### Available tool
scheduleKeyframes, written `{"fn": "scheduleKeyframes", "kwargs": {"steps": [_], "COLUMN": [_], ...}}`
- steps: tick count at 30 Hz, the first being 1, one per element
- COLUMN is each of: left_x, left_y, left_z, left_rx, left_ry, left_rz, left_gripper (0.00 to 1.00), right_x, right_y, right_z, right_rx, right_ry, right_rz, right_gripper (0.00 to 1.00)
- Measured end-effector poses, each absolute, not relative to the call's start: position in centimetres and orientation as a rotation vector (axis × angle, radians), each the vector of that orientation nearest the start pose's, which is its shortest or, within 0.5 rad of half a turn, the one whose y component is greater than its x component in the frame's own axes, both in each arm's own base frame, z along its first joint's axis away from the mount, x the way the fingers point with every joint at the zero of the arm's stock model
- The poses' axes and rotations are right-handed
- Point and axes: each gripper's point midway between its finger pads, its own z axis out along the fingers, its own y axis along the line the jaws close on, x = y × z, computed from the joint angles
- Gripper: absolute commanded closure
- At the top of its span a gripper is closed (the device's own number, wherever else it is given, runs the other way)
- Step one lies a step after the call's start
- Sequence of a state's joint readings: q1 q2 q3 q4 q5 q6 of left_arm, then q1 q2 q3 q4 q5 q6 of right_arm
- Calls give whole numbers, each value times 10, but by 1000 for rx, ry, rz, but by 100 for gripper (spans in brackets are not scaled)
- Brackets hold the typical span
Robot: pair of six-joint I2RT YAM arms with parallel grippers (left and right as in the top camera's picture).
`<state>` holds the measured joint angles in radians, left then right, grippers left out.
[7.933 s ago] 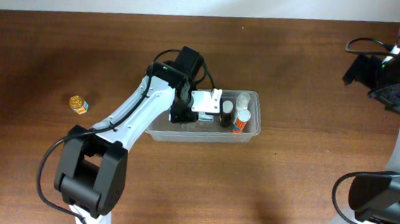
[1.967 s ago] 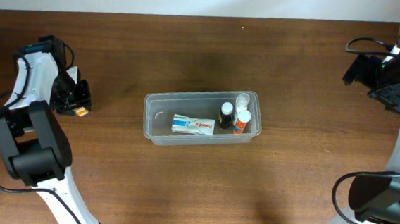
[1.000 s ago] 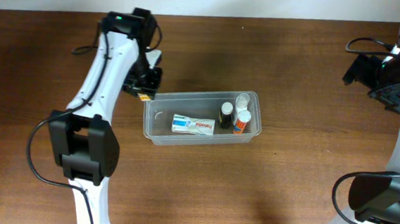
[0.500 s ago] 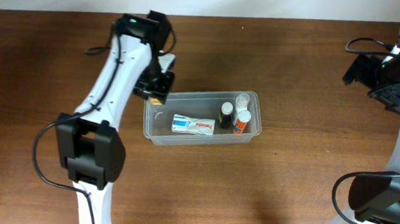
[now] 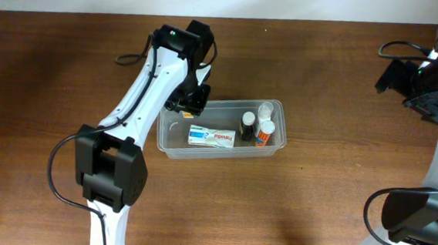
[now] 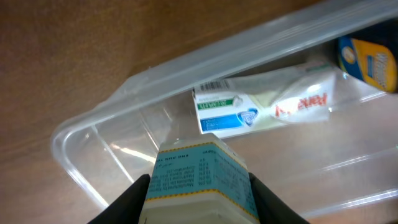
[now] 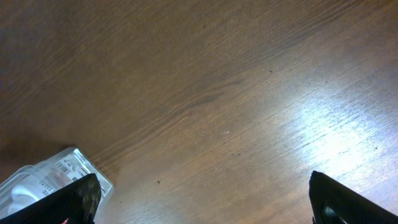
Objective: Pack container
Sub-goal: 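Lift the jar and carry it over the container's left end, then lower the jar into the container and open left gripper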
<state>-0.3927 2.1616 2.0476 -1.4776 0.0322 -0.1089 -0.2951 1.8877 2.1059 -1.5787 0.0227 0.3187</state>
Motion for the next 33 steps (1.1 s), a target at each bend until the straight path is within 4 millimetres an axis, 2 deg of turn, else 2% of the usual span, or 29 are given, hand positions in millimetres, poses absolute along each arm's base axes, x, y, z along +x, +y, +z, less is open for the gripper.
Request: {"fn": "scheduleKeyframes", "kwargs": {"steps": [11, 16, 20, 33], "left_x": [368, 367, 368, 378], "left_y": [-157, -157, -157, -155], "left_z": [64, 46, 40, 39], "left_rx": [231, 146, 89, -46], "left_ry": [3208, 3211, 3205, 3160], "left_rz": [-4, -1, -4, 22], "left_gripper": [64, 64, 64, 67], "right_x": [362, 362, 362, 362], "right_y": [-114, -114, -114, -114], "right_z": [236, 236, 236, 236], "right_rx": [889, 889, 889, 889], "right_ry": [2793, 2793, 2793, 2793], "right_rz": [-30, -30, -30, -29], "right_gripper": [2, 2, 2, 2]}}
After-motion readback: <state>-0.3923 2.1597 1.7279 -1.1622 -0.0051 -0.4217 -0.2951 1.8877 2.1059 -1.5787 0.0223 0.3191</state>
